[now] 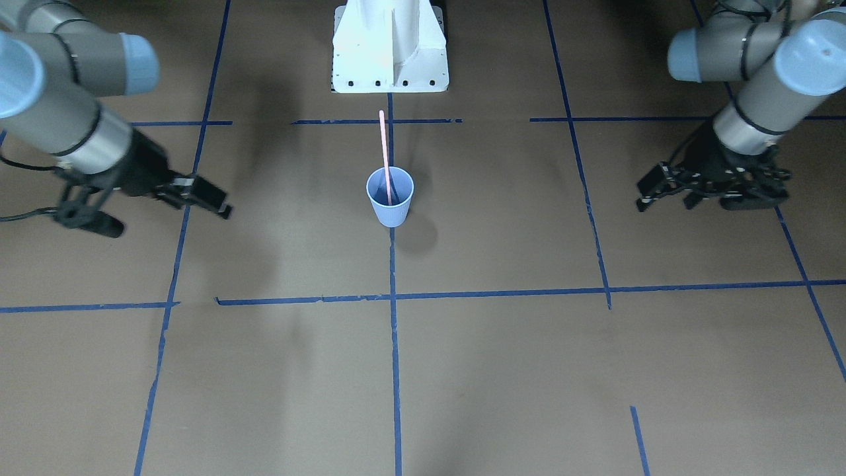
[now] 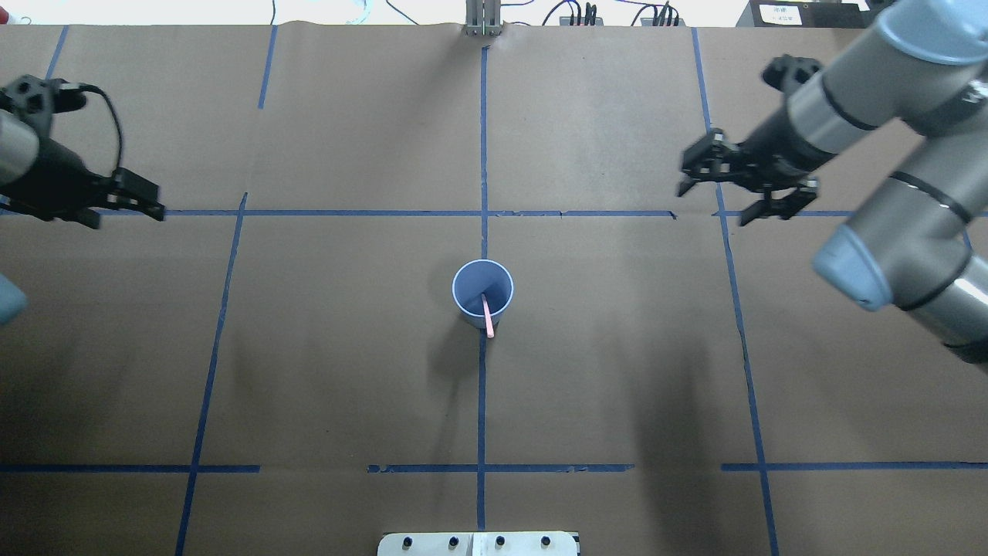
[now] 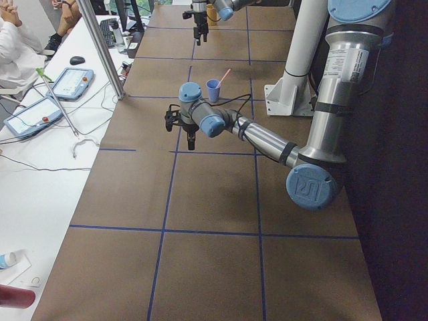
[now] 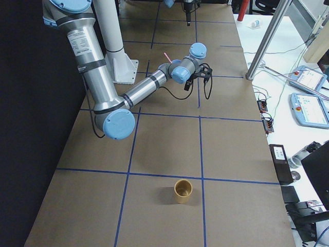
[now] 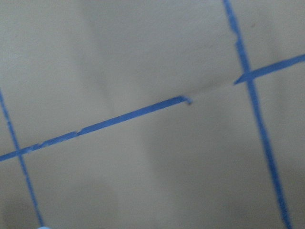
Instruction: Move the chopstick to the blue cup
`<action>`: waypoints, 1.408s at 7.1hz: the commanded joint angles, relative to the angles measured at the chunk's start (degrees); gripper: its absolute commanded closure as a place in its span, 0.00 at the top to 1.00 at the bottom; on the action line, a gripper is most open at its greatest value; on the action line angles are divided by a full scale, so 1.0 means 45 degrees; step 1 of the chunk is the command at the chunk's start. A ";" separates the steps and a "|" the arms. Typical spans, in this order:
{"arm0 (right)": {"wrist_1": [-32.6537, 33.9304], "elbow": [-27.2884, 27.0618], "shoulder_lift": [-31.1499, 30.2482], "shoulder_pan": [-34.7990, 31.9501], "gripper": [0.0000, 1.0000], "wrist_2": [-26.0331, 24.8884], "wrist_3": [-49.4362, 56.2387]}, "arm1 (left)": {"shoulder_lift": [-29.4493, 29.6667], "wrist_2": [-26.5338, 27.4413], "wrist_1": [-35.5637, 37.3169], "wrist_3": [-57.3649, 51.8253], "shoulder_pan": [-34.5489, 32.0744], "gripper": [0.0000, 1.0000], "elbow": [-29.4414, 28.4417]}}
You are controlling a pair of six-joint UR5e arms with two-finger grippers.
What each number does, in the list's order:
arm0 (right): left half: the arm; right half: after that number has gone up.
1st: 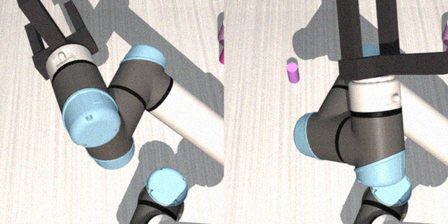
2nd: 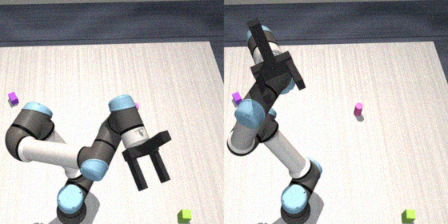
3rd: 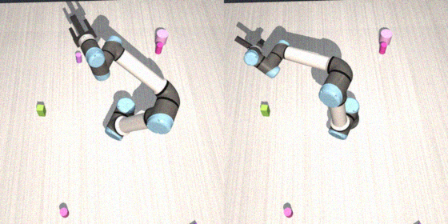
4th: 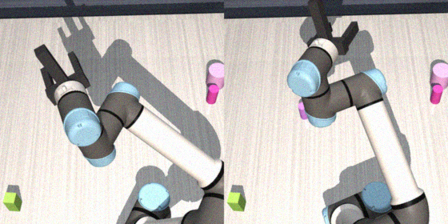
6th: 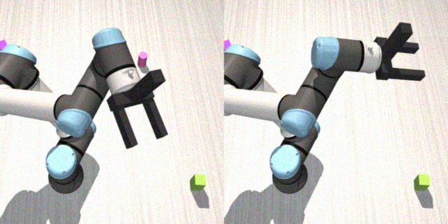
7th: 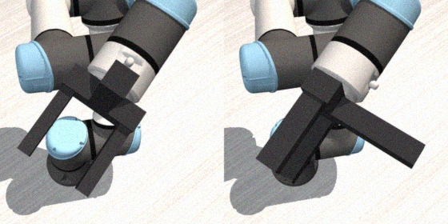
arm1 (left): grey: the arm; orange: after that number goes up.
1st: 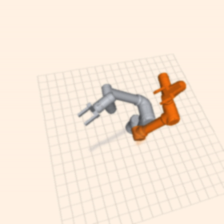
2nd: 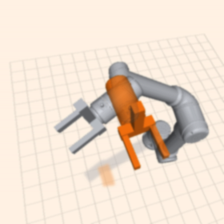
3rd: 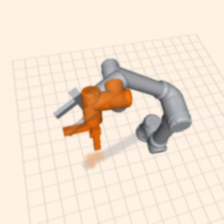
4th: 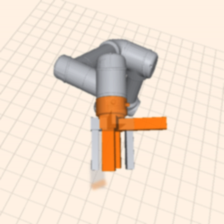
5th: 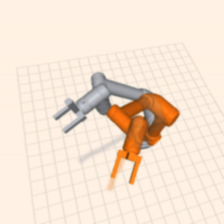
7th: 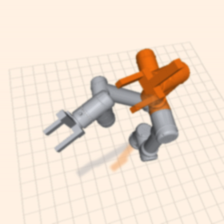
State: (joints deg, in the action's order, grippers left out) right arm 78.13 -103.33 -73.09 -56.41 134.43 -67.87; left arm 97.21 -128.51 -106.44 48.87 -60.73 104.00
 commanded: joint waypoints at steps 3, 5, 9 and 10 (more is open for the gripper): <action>0.0719 0.0499 -0.3829 -0.4327 1.00 -0.0850 1.0977 | -0.0392 -0.1754 0.0485 -0.8121 -0.4406 1.00 -0.2811; 0.1559 0.1937 -0.4070 -0.6475 1.00 -0.0850 1.5781 | -0.0315 -0.1735 0.1947 -1.1780 -0.6282 1.00 -0.3752; 0.1661 0.2748 -0.4169 -0.7483 1.00 -0.0830 1.8110 | -0.0003 -0.1561 0.5165 -1.2500 -0.6564 1.00 -0.3311; 0.1680 0.2670 -0.4013 -0.7425 1.00 -0.0831 1.8072 | -0.0195 -0.1482 0.5311 -1.2500 -0.6487 1.00 -0.3210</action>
State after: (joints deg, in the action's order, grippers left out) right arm 85.59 -91.04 -91.82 -89.85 130.83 13.16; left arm 96.67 -135.66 -85.48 -7.33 -90.15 88.48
